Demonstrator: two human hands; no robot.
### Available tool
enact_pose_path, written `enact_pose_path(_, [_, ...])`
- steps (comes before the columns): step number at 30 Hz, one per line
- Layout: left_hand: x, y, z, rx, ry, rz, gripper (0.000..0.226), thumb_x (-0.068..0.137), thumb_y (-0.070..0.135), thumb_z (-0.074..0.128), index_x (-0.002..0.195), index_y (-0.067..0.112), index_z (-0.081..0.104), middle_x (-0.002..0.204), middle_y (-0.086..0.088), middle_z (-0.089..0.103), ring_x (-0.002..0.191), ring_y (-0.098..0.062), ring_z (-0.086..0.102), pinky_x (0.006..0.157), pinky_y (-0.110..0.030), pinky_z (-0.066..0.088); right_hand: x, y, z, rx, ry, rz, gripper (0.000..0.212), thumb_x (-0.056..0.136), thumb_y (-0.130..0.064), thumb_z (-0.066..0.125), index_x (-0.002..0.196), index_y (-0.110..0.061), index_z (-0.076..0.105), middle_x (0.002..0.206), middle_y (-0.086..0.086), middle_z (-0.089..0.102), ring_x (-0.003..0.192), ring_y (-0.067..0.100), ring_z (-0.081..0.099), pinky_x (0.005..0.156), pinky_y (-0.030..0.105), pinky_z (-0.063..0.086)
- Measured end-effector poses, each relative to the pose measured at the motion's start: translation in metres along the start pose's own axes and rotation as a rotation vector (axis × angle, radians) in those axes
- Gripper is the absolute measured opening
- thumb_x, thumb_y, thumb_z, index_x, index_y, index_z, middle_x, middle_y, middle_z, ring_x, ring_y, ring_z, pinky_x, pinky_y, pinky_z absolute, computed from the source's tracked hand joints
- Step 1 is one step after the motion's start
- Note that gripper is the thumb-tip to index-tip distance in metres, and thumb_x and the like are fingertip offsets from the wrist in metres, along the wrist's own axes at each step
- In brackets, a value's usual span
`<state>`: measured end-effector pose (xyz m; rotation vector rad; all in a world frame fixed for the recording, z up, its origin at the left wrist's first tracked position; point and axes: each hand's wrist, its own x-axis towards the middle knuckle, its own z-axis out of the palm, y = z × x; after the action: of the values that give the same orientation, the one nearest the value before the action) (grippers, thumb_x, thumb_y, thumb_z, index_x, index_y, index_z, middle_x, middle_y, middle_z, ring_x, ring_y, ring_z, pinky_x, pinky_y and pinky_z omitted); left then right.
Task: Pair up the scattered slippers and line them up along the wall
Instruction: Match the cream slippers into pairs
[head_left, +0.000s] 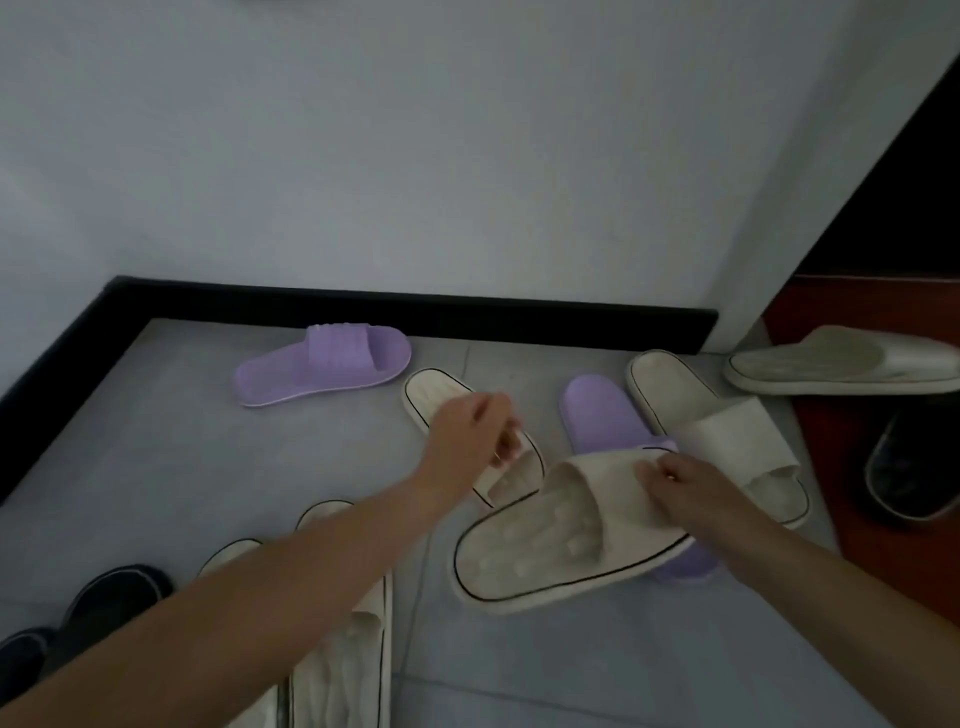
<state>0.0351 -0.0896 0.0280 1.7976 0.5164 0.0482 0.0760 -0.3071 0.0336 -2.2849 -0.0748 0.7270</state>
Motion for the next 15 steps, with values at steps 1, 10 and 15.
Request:
enact_pose_path(1, [0.016,-0.006,-0.007,0.172,0.098,0.064,0.022,0.094,0.019,0.051,0.085,0.006,0.067,0.075,-0.008,0.069,0.070,-0.021,0.064,0.067,-0.032,0.048,-0.001,0.004,-0.003,-0.002,-0.003,0.001,0.032,0.095,-0.026,0.049,0.067,-0.011,0.046,0.075,0.008,0.050,0.079,0.021,0.045,0.069,0.030,0.032])
enact_pose_path(10, [0.053,-0.038,-0.002,0.763,-0.029,-0.033,0.025,0.083,0.010,0.057,0.106,0.002,0.063,0.109,-0.016,0.065,0.105,-0.031,0.060,0.086,-0.034,0.046,-0.008,0.025,-0.008,-0.072,-0.029,-0.112,0.042,0.089,-0.025,0.058,0.053,-0.018,0.036,0.056,-0.006,0.038,0.055,0.009,0.036,0.055,0.028,0.029])
enact_pose_path(15, [0.013,0.002,0.009,-0.095,0.042,-0.273,0.006,0.088,0.001,0.054,0.090,0.000,0.060,0.083,-0.012,0.061,0.083,-0.029,0.062,0.073,-0.036,0.052,-0.014,0.032,-0.013,-0.048,-0.038,-0.151,0.045,0.086,-0.019,0.057,0.047,-0.019,0.033,0.051,-0.008,0.033,0.052,0.009,0.032,0.051,0.026,0.025])
